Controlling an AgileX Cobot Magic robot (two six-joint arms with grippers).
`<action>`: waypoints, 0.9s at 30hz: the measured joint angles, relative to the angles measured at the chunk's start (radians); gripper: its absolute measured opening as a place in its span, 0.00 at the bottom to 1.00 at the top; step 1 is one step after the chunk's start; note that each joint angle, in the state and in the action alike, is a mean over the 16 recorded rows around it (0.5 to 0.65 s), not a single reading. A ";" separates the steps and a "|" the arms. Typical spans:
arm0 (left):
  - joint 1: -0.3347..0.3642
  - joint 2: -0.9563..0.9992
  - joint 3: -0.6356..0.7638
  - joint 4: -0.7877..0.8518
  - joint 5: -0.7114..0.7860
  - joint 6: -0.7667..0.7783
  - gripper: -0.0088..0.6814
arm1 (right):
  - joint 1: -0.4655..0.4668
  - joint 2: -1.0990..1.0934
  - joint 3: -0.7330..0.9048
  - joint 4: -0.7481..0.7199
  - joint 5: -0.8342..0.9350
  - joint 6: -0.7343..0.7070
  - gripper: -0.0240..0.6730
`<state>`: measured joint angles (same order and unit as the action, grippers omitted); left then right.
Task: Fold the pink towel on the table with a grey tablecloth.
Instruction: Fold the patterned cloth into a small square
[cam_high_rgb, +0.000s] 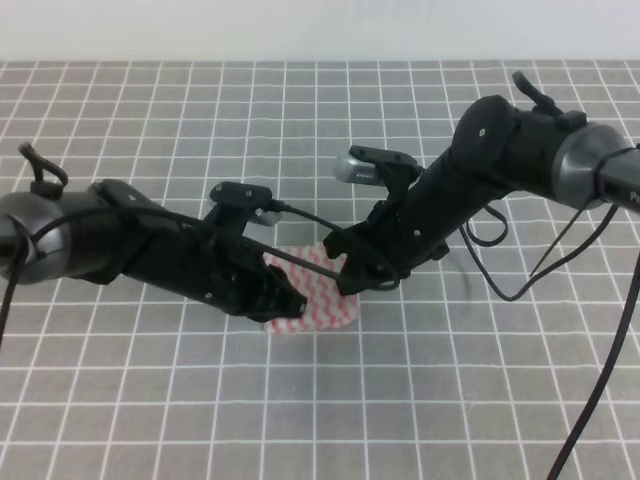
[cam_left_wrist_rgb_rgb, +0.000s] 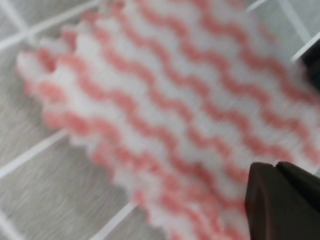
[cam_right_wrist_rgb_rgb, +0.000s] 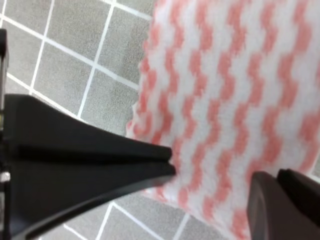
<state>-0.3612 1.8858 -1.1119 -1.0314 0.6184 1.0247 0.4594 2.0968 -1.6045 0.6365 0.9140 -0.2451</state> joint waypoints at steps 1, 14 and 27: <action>0.000 0.000 0.000 0.013 -0.004 -0.009 0.01 | 0.000 0.000 0.000 -0.002 0.005 0.001 0.05; -0.001 0.004 0.000 0.116 -0.078 -0.079 0.01 | 0.000 0.005 0.000 -0.007 0.053 0.003 0.05; 0.000 0.005 -0.019 0.126 -0.105 -0.080 0.01 | 0.000 0.022 0.000 0.014 0.080 -0.004 0.05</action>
<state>-0.3611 1.8908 -1.1307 -0.9051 0.5134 0.9444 0.4596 2.1186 -1.6047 0.6510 0.9935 -0.2492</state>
